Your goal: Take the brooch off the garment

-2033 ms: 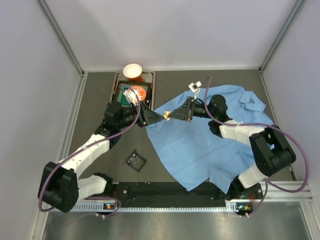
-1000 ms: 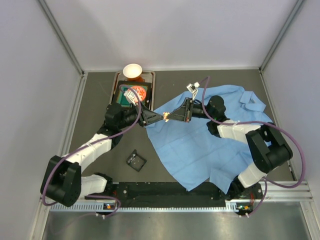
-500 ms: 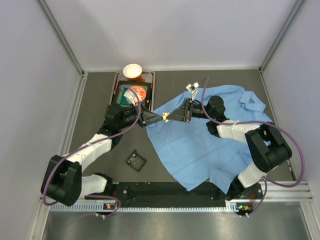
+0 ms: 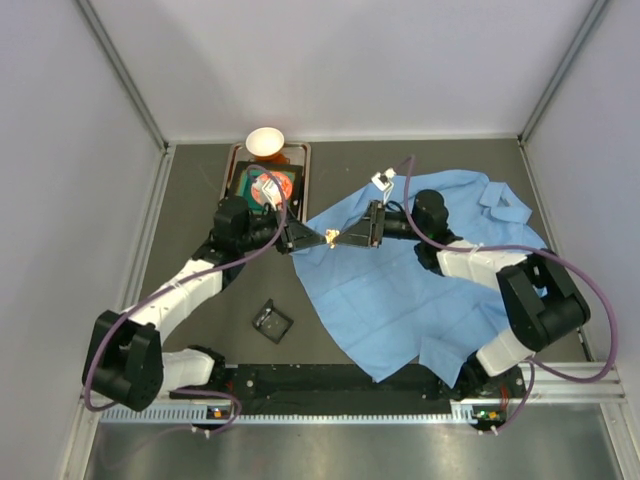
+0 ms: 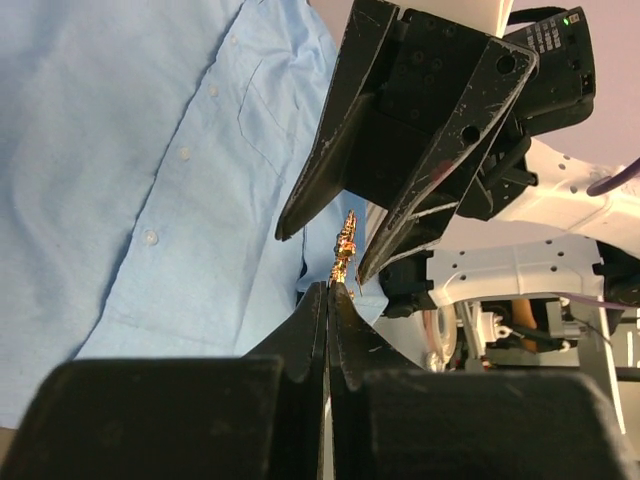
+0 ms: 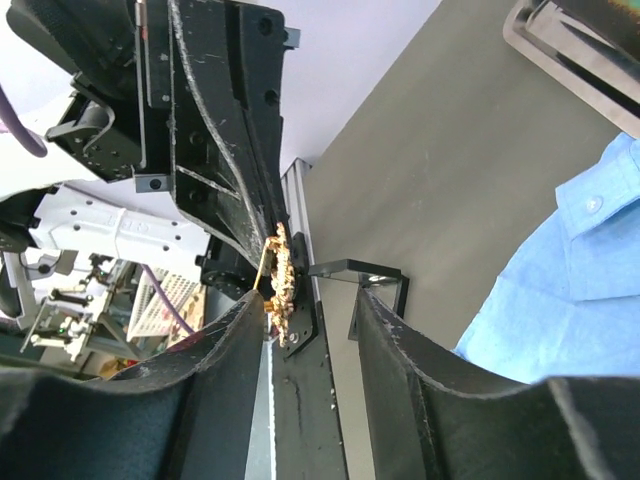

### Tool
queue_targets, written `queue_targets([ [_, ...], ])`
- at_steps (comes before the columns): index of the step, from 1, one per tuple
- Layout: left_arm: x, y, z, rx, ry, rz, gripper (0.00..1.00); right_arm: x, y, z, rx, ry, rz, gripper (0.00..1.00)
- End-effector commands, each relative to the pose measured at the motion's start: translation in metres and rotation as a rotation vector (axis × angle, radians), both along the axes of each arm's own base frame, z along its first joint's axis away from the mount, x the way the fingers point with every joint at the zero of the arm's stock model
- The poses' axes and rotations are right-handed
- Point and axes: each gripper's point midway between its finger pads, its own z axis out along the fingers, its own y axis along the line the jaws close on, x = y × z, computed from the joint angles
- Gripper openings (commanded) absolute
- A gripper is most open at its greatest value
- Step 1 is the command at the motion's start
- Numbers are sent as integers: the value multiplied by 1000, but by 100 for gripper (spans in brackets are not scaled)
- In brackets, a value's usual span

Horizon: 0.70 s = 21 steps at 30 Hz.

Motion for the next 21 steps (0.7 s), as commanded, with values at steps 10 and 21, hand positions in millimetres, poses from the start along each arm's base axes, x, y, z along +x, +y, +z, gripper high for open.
queue_targets([
  [10, -2, 5, 12, 102, -106, -32, 0, -4, -6, 38, 37, -169, -37, 54],
  [21, -3, 3, 14, 81, -88, -43, 0, -5, 16, 27, 0, -148, -5, 51],
])
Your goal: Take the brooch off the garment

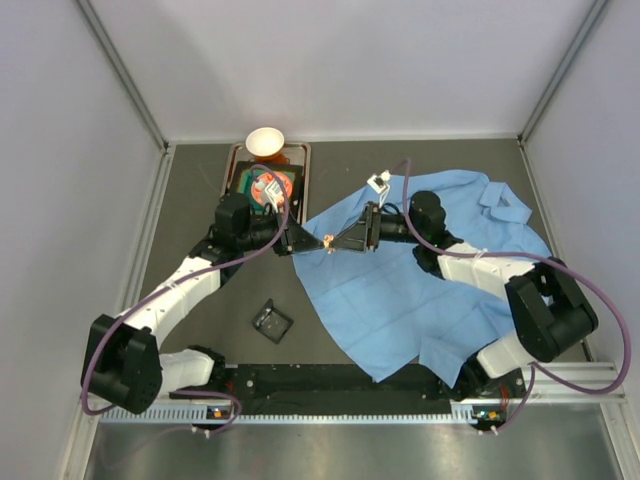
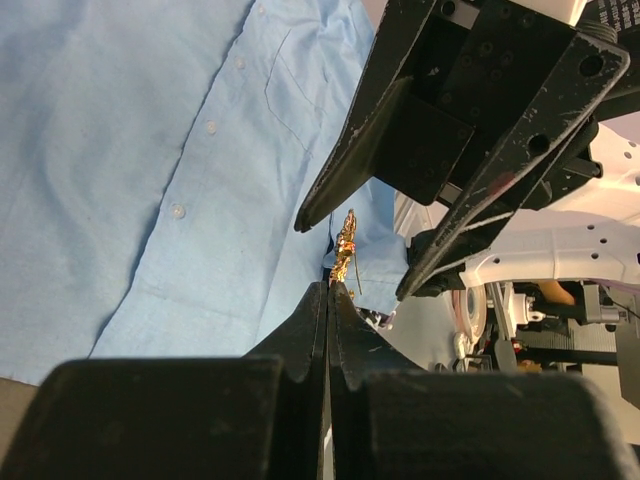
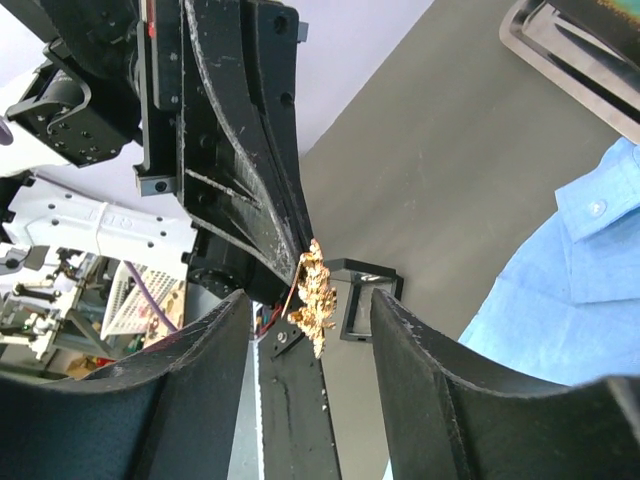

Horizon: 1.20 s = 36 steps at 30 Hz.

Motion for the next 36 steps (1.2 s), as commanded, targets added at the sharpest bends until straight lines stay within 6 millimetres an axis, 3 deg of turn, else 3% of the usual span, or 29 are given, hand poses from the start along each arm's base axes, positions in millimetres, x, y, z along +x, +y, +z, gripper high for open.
queue_targets([
  [1, 3, -3, 18, -29, -57, -17, 0, 5, 10, 21, 39, -85, 18, 50],
  [14, 1, -3, 18, -30, -45, -21, 0, 4, 18, 16, 34, -74, 35, 45],
  [24, -2, -3, 20, -37, -48, -28, 0, 6, 19, 12, 29, -64, 35, 31],
  [36, -4, -5, 21, -75, -28, -27, 0, 6, 21, 12, 34, -59, 41, 26],
])
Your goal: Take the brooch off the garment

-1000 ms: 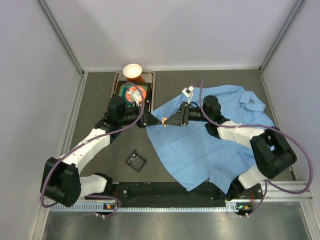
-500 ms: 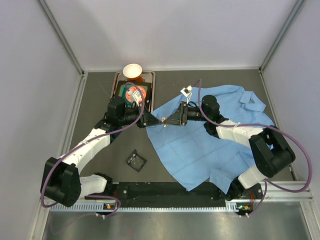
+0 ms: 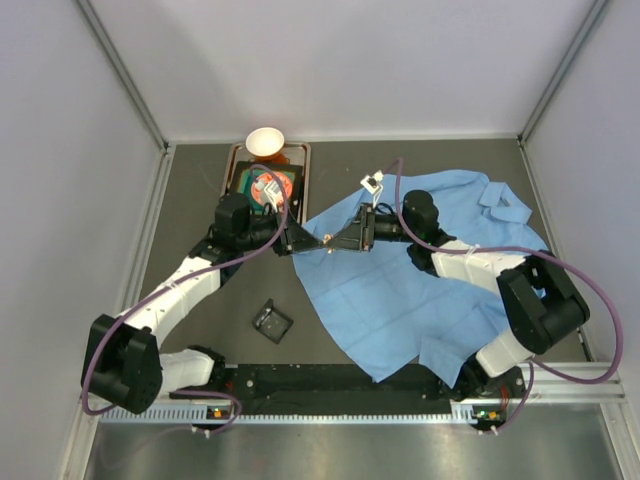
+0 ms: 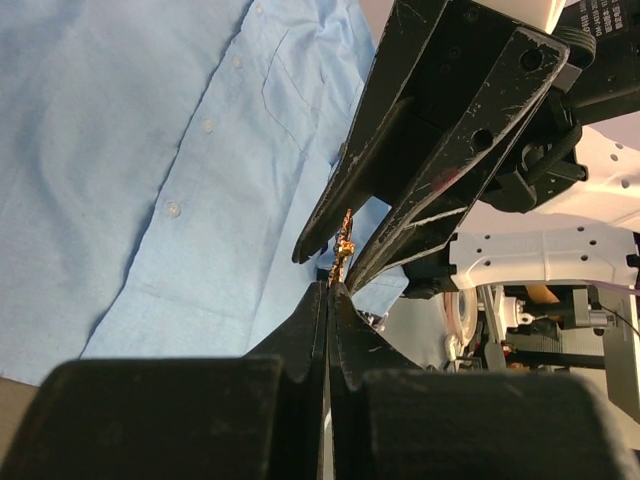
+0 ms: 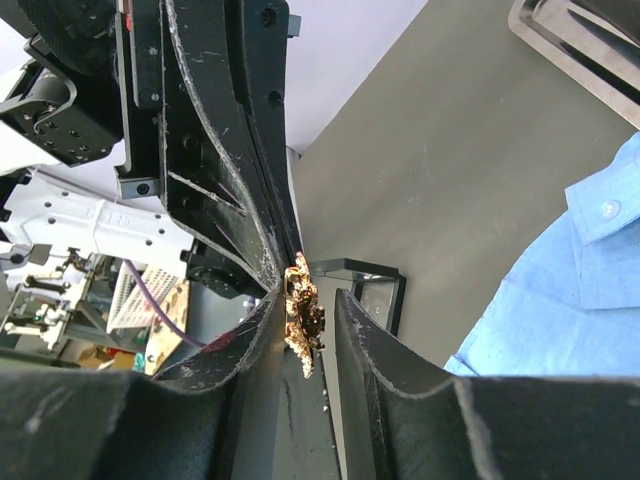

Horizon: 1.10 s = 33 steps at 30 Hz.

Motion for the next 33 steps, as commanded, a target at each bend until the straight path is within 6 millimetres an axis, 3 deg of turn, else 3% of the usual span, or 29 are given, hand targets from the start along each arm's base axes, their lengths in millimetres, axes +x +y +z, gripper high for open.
queue_targets([
  [1, -2, -4, 19, -73, -45, -19, 0, 5, 10, 19, 44, -77, 14, 26],
  [8, 1, -3, 17, -170, 64, 69, 0, 5, 13, 24, 67, -72, -5, 26],
  [16, 6, 3, 24, -170, 49, 142, 0, 3, 13, 23, 66, -63, -4, 27],
  [21, 5, 5, 13, -90, 38, 133, 0, 3, 10, 25, 55, -77, -24, 46],
  [28, 4, 12, 1, 9, 37, 142, 0, 6, 2, 28, 7, -127, -78, 54],
  [32, 0, 17, -8, 54, 100, 160, 0, 13, -13, 6, -154, -237, -128, 57],
  [33, -1, 19, -13, 72, 135, 172, 0, 12, -18, 12, -164, -289, -139, 57],
])
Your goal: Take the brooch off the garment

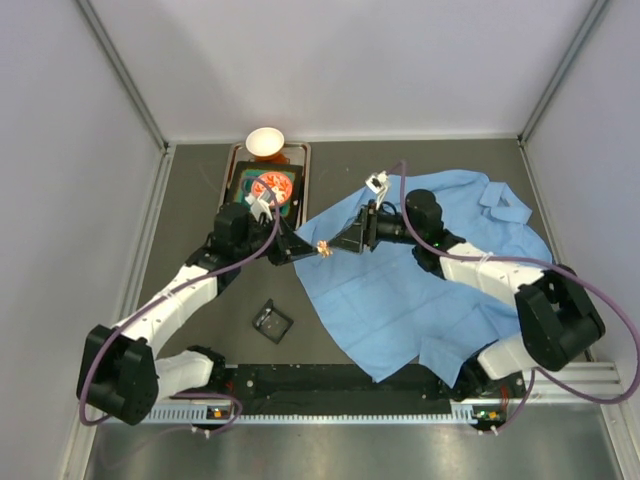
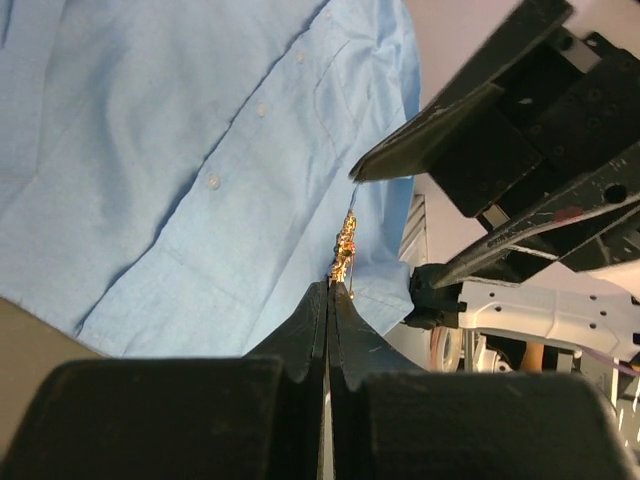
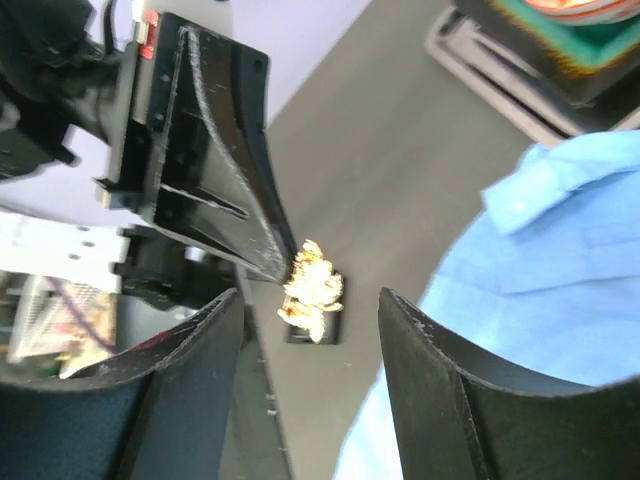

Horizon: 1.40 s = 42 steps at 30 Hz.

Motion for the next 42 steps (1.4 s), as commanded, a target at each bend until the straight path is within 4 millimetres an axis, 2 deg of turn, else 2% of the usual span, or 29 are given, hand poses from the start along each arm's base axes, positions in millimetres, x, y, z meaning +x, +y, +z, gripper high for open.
queue_targets([
  [1, -1, 7, 12, 58, 21, 30, 0, 7, -18, 4, -142, -240, -71, 57],
  [2, -3, 10, 9, 79, 54, 46, 0, 9, -23, 0, -177, -318, -79, 55],
  [3, -8, 16, -1, 122, 124, 74, 0, 10, -28, 8, -178, -389, -104, 54],
  [4, -8, 18, 5, 126, 125, 83, 0, 7, -31, -7, -225, -417, -132, 54],
  [5, -9, 20, 6, 126, 152, 104, 0, 7, -32, -9, -271, -532, -133, 54],
  [6, -11, 22, 10, 121, 155, 122, 0, 11, -34, 0, -287, -625, -191, 53],
  [7, -12, 23, 14, 110, 160, 138, 0, -10, -22, -11, -301, -685, -137, 54],
  [9, -14, 25, 24, 67, 181, 183, 0, -16, -14, -6, -317, -842, -152, 53],
  [11, -15, 26, 29, 37, 214, 221, 0, -36, 0, -6, -296, -1001, -122, 54],
  [12, -17, 27, 34, 23, 212, 231, 0, -31, -3, -4, -325, -1047, -190, 54],
  [14, -19, 27, 36, -3, 239, 246, 0, -45, 2, 2, -269, -1185, -212, 54],
  [15, -20, 28, 36, -12, 245, 250, 0, -48, -2, -3, -253, -1206, -224, 54],
  [16, -21, 27, 35, -18, 259, 253, 0, -49, -1, 8, -196, -1236, -259, 54],
  [21, -26, 24, 23, -24, 326, 238, 0, -51, -8, 7, -177, -1310, -303, 54],
  [27, -27, 16, 16, -45, 392, 203, 0, -68, 4, 14, -120, -1351, -256, 47],
  [36, -33, 16, 6, -41, 490, 216, 0, -72, 17, 13, -202, -1448, -253, 39],
  [37, -33, 16, 5, -47, 496, 219, 0, -74, 20, 7, -221, -1451, -228, 37],
  [42, -36, 16, 3, -48, 512, 214, 0, -66, 20, 13, -263, -1485, -315, 32],
])
